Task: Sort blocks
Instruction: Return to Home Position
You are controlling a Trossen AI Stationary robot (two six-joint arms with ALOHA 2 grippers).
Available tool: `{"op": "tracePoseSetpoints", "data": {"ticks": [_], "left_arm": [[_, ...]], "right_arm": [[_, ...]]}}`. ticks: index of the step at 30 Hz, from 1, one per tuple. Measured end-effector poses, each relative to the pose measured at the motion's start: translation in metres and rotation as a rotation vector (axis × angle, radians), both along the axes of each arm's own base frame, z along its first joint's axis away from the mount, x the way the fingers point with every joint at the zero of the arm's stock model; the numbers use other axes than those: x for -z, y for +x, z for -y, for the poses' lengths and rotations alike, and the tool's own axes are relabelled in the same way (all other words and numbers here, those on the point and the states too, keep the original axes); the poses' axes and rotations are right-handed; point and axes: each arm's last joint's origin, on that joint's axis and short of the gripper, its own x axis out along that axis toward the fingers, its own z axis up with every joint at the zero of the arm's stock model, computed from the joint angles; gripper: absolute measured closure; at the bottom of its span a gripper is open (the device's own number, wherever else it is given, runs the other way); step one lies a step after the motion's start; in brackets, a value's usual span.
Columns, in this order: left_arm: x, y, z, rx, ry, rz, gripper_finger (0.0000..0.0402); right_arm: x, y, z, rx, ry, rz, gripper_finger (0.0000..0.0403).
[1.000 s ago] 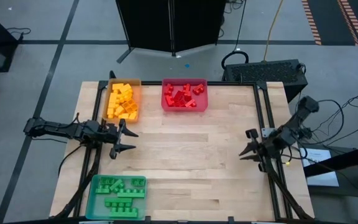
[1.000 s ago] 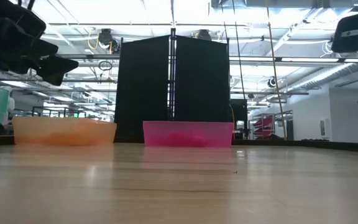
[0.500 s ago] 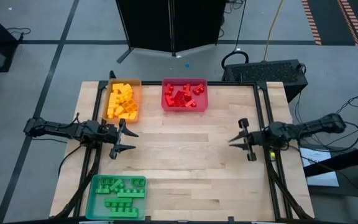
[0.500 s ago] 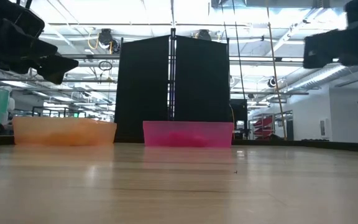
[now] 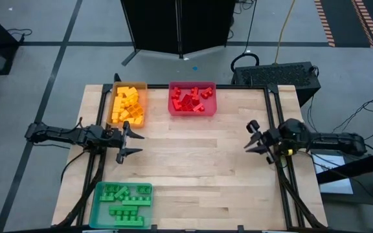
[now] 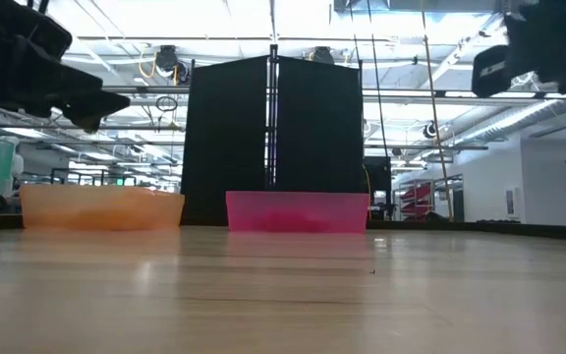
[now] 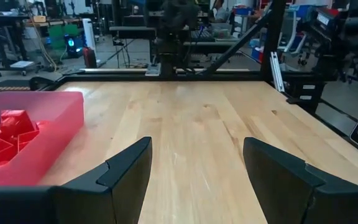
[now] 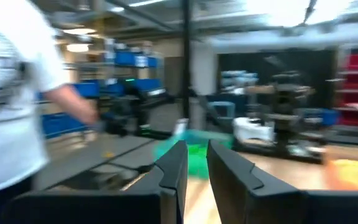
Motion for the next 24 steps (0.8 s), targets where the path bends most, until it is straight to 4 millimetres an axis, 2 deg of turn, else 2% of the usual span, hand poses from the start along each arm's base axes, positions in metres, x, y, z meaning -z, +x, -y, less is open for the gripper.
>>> {"op": "tracePoseSetpoints", "data": {"ticks": [4, 6, 9, 16, 20, 24], "left_arm": [[-0.001, -0.001, 0.000, 0.001, 0.002, 0.015, 0.0146], [-0.002, -0.001, 0.000, 0.001, 0.002, 0.021, 0.0146], [-0.002, -0.002, 0.000, 0.001, 0.000, 0.020, 0.0146], [-0.001, -0.002, 0.002, 0.073, 0.010, 0.012, 0.0146], [-0.001, -0.002, 0.002, 0.078, 0.028, 0.018, 0.0146], [-0.001, -0.002, -0.001, 0.054, 0.045, 0.020, 0.0146]], "right_arm": [[0.001, -0.007, -0.001, -0.111, 0.058, -0.045, 0.0344], [-0.006, -0.013, -0.001, -0.131, 0.083, -0.005, 0.0344], [-0.017, -0.024, -0.003, -0.142, 0.015, 0.090, 0.0344], [0.000, -0.017, 0.003, 0.033, 0.029, -0.048, 0.0344], [0.004, -0.016, 0.006, 0.137, -0.057, -0.050, 0.0344], [0.009, -0.015, 0.007, 0.178, -0.048, -0.098, 0.0344]]}}
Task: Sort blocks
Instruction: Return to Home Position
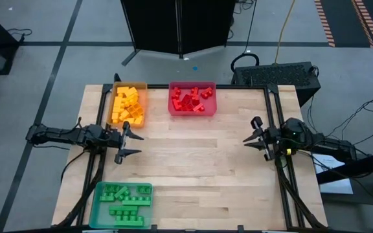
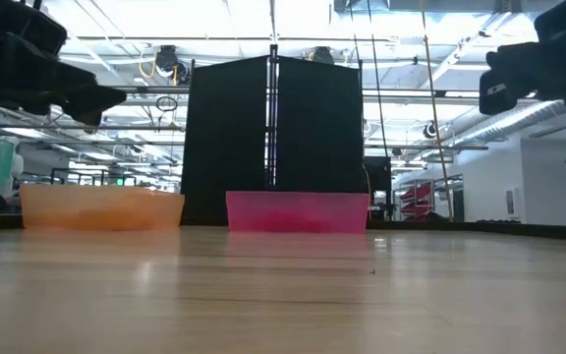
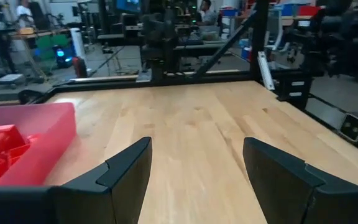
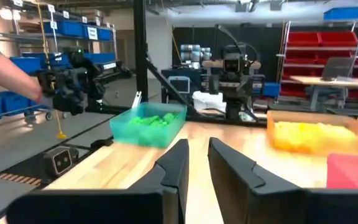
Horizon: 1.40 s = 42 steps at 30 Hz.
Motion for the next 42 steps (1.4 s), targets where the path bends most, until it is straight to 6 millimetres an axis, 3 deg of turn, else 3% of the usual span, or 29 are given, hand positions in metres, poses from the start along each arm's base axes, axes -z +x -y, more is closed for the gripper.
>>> {"op": "tracePoseSetpoints", "data": {"ticks": [13, 42], "left_arm": [[0.000, 0.001, -0.010, -0.119, -0.005, -0.002, 0.0146], [-0.002, 0.001, -0.011, -0.127, 0.020, 0.018, 0.0146]], "right_arm": [[0.008, 0.001, 0.002, 0.062, -0.058, -0.059, 0.0344], [0.012, 0.005, 0.002, 0.055, -0.072, -0.103, 0.0344]]}}
